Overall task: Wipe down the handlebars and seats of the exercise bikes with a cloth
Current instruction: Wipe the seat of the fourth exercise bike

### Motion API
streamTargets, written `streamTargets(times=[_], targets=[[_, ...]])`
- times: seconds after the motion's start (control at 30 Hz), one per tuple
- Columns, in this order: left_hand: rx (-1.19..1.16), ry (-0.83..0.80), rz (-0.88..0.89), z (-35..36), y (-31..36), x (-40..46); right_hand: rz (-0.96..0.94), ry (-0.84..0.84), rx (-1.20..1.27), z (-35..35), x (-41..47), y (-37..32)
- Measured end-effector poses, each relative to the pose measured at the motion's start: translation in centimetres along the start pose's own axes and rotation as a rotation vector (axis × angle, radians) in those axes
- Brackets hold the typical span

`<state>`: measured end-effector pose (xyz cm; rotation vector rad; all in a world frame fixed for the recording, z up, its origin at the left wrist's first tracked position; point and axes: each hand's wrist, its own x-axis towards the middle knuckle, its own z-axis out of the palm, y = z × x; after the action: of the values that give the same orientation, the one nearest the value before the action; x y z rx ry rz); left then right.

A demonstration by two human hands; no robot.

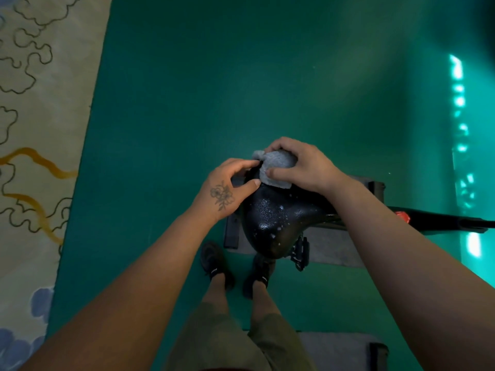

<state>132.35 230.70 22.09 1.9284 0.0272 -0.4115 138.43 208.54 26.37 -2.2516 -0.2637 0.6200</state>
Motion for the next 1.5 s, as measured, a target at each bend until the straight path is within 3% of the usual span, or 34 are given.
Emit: streamTargets(times=[0.27,0.53,1.0,1.23,1.5], targets=[[-0.007,-0.009,-0.015,-0.1,0.4,-0.1,0.077,-0.004,-0.072,-2.1,-3.5,2.9],[0.008,0.009,-0.021,0.0,0.3,-0.1,0.074,0.064,-0.034,0.0,-0.8,0.9],[0.004,0.024,-0.036,0.2,0.5,-0.2,0.148,-0.042,-0.133,-2.6,-4.3,3.0],[-0.013,0.033,-0.049,0.2,0.5,-0.2,0.223,0.063,-0.044,-0.7,-1.3,1.7],[-0.072,0.047,-0.081,0.4,0.4,-0.3,0.287,-0.085,-0.067,-2.9,-2.8,3.3]])
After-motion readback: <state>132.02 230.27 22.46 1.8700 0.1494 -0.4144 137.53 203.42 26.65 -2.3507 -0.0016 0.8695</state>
